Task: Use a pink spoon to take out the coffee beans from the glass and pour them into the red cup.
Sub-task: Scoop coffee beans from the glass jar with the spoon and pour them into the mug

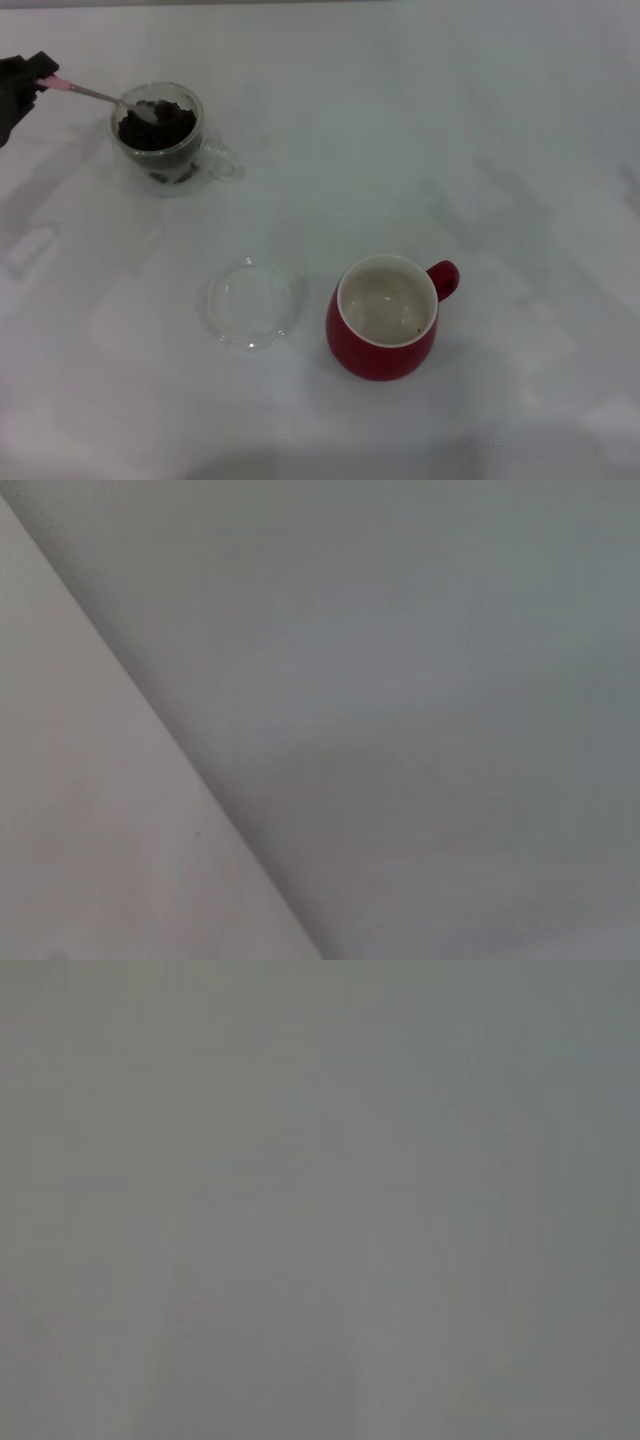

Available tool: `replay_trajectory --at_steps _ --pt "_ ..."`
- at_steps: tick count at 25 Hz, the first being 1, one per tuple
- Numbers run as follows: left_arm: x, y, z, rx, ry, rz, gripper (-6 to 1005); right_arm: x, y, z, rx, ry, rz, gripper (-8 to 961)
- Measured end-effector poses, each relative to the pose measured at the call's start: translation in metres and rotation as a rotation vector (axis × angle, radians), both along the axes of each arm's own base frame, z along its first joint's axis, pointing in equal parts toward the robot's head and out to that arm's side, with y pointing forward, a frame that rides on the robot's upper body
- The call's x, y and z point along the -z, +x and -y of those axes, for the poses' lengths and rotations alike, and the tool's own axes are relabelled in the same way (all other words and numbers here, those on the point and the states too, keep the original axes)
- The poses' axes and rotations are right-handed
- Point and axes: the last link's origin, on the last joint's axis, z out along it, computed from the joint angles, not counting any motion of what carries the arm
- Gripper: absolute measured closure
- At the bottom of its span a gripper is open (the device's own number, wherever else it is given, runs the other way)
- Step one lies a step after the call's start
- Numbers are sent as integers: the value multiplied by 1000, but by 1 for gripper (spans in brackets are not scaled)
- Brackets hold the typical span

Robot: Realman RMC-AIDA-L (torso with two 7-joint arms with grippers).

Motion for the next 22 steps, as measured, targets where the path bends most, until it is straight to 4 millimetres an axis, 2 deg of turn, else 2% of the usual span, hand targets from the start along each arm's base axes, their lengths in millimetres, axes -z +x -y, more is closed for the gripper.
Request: replay_trajectory --at_steps 5,9,22 --pt "-4 -1 8 24 29 25 870 -1 -1 -3 -7 -2 4 215" --pt "-1 7 10 82 9 27 870 -1 -3 -6 -19 -9 7 215" --pt "32 69 4 381 -207 7 869 2 -7 -11 -36 -20 5 214"
